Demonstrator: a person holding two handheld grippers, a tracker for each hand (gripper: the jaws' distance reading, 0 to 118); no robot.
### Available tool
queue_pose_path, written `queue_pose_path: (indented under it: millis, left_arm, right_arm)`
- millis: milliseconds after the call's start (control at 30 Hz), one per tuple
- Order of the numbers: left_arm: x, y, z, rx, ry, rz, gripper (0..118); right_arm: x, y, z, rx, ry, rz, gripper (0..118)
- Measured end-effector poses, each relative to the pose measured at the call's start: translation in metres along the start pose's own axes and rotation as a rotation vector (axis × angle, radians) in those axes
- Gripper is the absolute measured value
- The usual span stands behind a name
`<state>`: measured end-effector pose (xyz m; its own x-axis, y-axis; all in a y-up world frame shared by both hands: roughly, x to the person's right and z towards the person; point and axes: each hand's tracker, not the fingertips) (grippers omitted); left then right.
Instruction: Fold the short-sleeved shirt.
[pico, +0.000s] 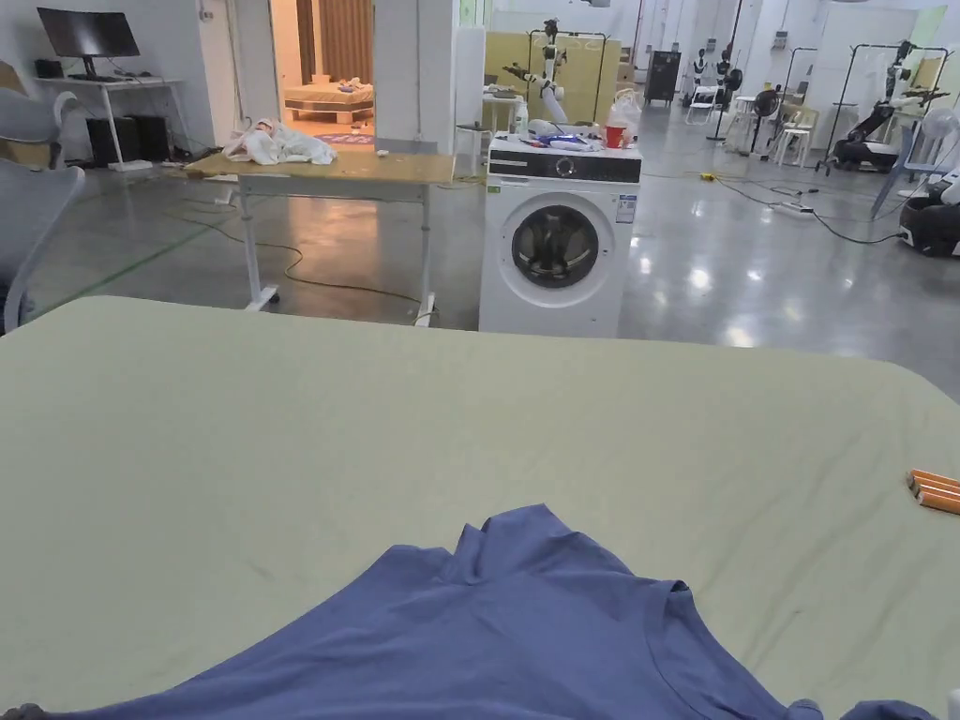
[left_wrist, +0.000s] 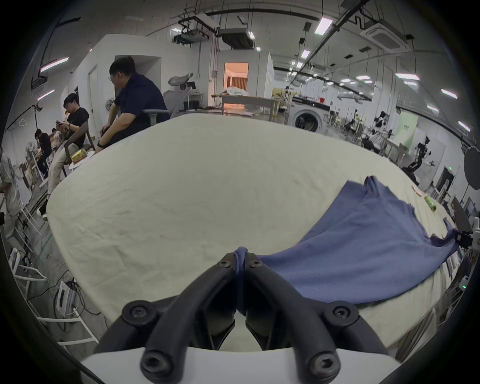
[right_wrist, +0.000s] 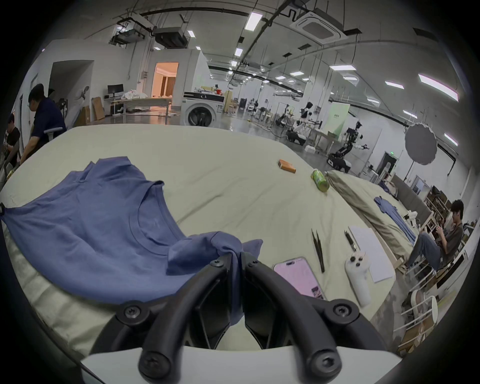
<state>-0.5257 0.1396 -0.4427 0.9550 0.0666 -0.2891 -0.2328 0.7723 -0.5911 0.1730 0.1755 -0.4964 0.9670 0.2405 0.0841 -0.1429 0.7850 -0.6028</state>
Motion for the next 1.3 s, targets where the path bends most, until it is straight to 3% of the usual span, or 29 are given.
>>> queue_pose_path:
  millis: [33,67,100,167,367,633,767,833,900,967,1067,1300]
  left_arm:
    - [0.003,-0.002,-0.002,-0.002,0.006,-0.006,11]
    - [0.006,-0.003,-0.003,0.001,0.015,-0.012,16]
    - [0.009,-0.003,-0.004,0.002,0.026,-0.023,27]
    - [0.013,0.0,-0.005,0.012,0.052,-0.039,50]
    - [0.037,0.017,-0.002,0.066,0.098,-0.115,56]
    - [0.099,0.048,-0.004,0.26,-0.033,-0.105,55]
    - [0.137,0.066,0.005,0.364,-0.091,-0.091,52]
    - [0.156,0.073,0.01,0.414,-0.102,-0.089,43]
    - [0.171,0.08,0.015,0.45,-0.094,-0.106,20]
    - [0.185,0.087,0.017,0.465,-0.086,-0.139,6]
    - [0.195,0.092,0.018,0.49,-0.08,-0.174,0]
    - [0.195,0.099,0.021,0.507,-0.079,-0.171,0]
  right_arm:
    - [-0.003,-0.001,0.0,-0.004,0.0,-0.007,18]
    - [-0.006,-0.002,0.0,-0.004,0.0,-0.009,33]
    - [-0.01,0.0,0.004,0.0,-0.005,-0.011,55]
    - [-0.017,0.003,0.006,0.008,-0.02,-0.001,72]
    - [-0.043,0.026,0.015,0.118,0.023,-0.017,73]
    - [-0.106,0.068,0.031,0.351,0.132,-0.061,73]
    - [-0.136,0.091,0.043,0.453,0.147,-0.076,71]
    - [-0.147,0.101,0.049,0.481,0.162,-0.101,62]
    - [-0.157,0.11,0.053,0.517,0.176,-0.107,39]
    - [-0.166,0.119,0.055,0.54,0.185,-0.101,19]
    - [-0.174,0.127,0.054,0.556,0.198,-0.106,6]
    - [-0.181,0.128,0.045,0.596,0.175,-0.14,0]
